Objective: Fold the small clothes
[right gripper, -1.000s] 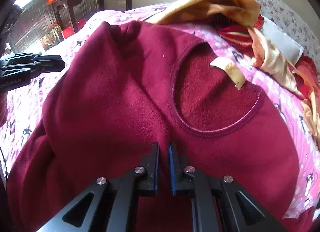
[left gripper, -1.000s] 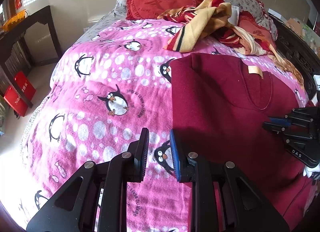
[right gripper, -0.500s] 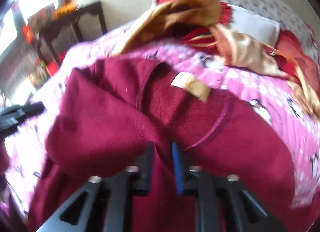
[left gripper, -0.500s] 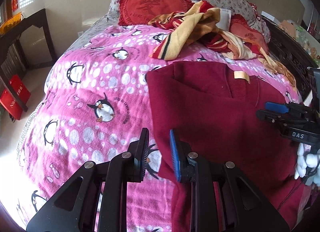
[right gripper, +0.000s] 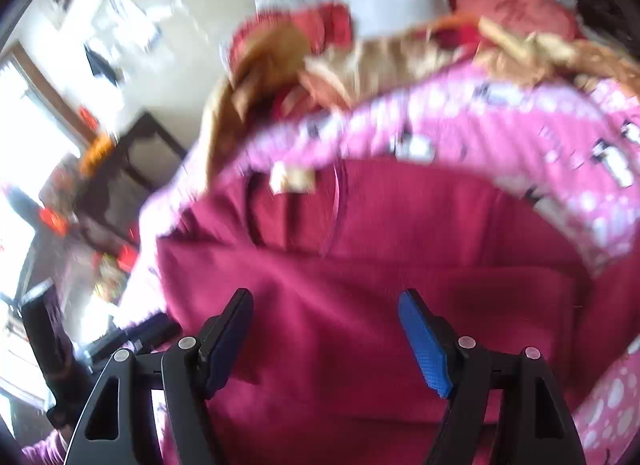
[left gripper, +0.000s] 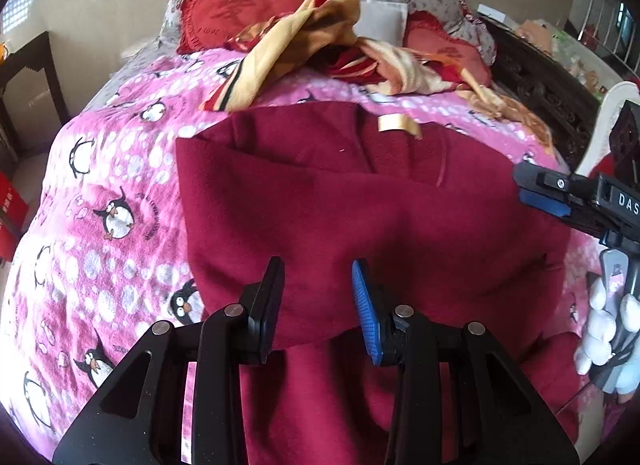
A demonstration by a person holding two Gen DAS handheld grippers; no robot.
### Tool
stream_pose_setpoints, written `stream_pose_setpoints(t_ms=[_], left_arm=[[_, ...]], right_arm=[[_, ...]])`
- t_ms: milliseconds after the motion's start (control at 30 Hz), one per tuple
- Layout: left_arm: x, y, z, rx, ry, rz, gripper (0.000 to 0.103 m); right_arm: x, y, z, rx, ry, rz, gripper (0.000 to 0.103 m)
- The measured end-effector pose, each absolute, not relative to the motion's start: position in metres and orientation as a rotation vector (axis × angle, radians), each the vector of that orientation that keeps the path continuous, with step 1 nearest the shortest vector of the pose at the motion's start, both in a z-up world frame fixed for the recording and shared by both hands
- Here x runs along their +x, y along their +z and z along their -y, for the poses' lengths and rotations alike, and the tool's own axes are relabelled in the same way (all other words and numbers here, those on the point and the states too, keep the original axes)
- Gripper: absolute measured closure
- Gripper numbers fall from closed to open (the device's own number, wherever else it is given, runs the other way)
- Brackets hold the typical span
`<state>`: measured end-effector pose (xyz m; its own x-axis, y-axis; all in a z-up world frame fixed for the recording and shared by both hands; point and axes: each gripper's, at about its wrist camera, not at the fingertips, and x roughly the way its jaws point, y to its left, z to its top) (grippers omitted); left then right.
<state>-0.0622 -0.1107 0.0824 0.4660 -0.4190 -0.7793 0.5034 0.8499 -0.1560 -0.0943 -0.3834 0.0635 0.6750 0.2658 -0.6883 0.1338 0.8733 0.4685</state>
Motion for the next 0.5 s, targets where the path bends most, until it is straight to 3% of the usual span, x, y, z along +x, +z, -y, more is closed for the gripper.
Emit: stream_pose_setpoints(t_ms=[67,133,200,500], left_arm=[[-0.072,0.089,0.117,0.114,-0.585,-0.906,0.069],[-0.080,0.090,0.123,0.120,-0.598,-0.910,0.066],[-0.085,0.087,0.127,0.127,-0.609,-0.921,0.066],[-0.104,0.081,0.147,0.165,-0.631,-0.930,0.066]], right_arm=[[-0.108,0.078,0.387,0.562,0.087,-0.754,0.029],[-0.118,0.090,0.392,0.616,0.097,-0.666,0.013],[-0.129,0.099,0.395,0.655,0.101,-0.599,0.005],[-0.162,0.116,0.403,0.548,0.055,-0.580,0.005]])
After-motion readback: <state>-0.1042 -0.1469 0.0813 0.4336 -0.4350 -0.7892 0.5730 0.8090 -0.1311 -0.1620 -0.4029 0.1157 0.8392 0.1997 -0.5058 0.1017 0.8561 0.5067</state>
